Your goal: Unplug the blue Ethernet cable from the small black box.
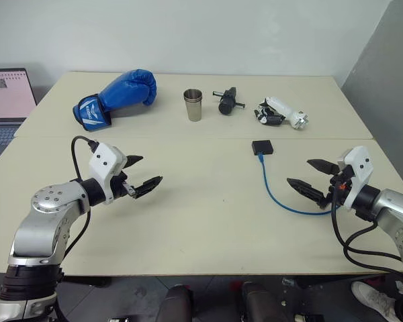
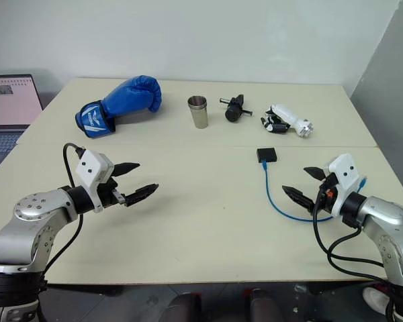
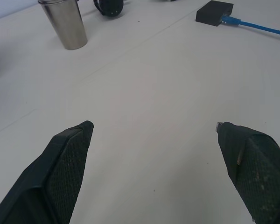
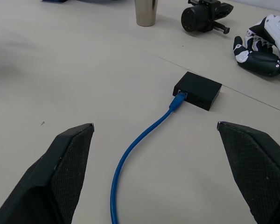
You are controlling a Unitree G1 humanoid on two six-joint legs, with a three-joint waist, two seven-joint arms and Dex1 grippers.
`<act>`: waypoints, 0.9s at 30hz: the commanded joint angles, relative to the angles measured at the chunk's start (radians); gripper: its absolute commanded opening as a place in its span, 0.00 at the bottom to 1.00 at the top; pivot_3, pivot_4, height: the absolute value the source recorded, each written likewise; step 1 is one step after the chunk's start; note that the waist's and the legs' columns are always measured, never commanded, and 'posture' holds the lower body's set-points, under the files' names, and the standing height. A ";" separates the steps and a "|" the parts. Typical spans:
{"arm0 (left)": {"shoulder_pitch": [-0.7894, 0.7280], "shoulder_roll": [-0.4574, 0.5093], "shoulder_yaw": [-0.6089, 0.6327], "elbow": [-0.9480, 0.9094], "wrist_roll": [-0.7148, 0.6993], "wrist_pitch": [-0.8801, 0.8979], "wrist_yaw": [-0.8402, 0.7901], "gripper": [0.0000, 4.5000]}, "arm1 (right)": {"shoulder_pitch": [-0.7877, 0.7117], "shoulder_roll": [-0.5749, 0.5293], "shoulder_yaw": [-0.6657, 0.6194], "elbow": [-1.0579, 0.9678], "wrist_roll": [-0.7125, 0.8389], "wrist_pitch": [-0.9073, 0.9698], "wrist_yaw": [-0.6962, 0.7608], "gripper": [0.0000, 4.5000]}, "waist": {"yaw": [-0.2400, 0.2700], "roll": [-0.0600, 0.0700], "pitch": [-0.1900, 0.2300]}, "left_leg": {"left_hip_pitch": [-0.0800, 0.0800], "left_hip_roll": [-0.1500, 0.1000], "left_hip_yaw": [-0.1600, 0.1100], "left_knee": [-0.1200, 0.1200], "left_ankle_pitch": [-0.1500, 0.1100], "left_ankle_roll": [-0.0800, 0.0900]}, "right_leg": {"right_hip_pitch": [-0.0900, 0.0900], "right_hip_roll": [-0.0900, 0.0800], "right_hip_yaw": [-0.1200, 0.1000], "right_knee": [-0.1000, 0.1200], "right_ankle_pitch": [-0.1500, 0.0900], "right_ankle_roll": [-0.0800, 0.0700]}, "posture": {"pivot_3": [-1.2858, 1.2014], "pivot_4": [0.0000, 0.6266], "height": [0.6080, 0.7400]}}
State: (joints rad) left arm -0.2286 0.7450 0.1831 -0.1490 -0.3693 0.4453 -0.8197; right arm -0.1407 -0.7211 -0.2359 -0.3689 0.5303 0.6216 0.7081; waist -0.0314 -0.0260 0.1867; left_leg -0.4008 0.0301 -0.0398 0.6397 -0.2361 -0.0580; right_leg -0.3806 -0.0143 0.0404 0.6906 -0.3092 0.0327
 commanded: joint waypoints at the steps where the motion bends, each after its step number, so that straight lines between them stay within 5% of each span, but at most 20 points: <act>1: 0.003 0.000 0.009 -0.027 0.000 -0.040 -0.007 1.00 | -0.019 -0.006 -0.028 -0.019 0.013 -0.016 0.003 1.00 | 0.000 0.000 0.000 | 0.000 0.000 0.000 0.000 0.000 0.000 | 0.000 0.000 0.000 0.000 0.000 0.000 | 0.52 0.24 1.00; 16: 0.013 -0.003 -0.011 -0.045 0.020 -0.031 0.011 1.00 | -0.038 0.012 0.034 -0.019 -0.036 -0.033 -0.026 1.00 | 0.000 0.000 0.000 | 0.000 0.000 0.000 0.000 0.000 0.000 | 0.000 0.000 0.000 0.000 0.000 0.000 | 0.52 0.24 1.00; 27: -0.007 0.028 -0.064 -0.103 -0.063 0.009 -0.133 1.00 | -0.181 0.251 0.266 0.137 -0.260 -0.028 -0.282 1.00 | -0.003 0.000 0.000 | 0.000 0.000 0.000 0.000 0.000 0.000 | -0.001 0.000 0.000 0.001 0.000 0.000 | 0.52 0.24 1.00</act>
State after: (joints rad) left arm -0.2134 0.7663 0.1261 -0.2268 -0.4348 0.4684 -0.9486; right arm -0.2878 -0.4986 -0.0017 -0.2492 0.3092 0.6008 0.4760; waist -0.0340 -0.0259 0.1868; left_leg -0.4004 0.0303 -0.0389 0.6399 -0.2360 -0.0580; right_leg -0.3820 -0.0138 0.0408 0.6929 -0.3090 0.0325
